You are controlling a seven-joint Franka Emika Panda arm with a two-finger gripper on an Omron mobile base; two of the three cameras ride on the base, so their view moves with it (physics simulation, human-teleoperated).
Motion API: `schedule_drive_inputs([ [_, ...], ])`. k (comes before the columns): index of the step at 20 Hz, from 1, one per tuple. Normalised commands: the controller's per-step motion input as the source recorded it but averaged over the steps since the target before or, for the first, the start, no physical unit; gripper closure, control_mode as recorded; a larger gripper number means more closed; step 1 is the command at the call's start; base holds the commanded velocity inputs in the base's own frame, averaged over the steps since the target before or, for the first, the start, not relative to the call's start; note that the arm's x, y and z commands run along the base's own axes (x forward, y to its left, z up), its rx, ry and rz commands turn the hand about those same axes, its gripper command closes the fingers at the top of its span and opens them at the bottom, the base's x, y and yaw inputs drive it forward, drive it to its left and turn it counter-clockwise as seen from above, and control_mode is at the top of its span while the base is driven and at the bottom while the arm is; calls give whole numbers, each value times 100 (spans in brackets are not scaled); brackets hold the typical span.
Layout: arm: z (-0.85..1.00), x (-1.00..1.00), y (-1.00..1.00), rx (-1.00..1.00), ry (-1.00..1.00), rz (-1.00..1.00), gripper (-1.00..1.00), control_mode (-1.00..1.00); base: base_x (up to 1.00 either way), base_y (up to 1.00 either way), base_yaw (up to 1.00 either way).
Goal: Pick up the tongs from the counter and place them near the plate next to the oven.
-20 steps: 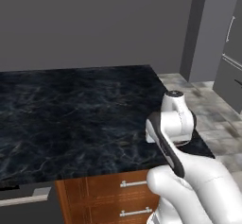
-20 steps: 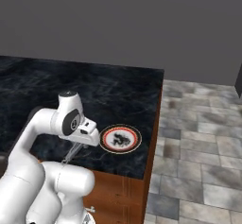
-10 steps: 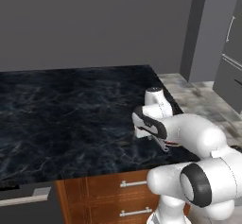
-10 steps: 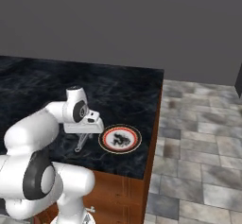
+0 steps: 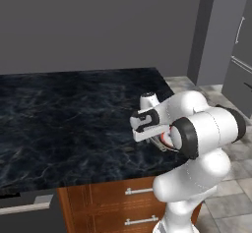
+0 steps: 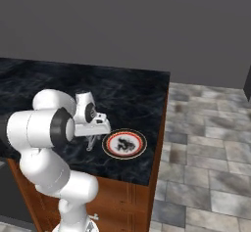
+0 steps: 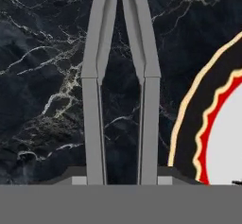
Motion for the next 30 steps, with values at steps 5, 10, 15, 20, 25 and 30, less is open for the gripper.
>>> schedule_drive_inputs([
  [5,-46,23,0,0,0,0,100,-100,0,0,0],
  [10,-24,12,0,0,0,0,100,-100,0,0,0],
  [15,-4,1,13,0,-4,0,-100,-100,0,0,0],
  [20,0,0,20,0,-8,0,-100,-100,0,0,0],
  [25,0,0,3,0,-9,0,-100,-100,0,0,0],
  [30,50,-23,-11,16,-17,1,-100,-100,0,0,0],
])
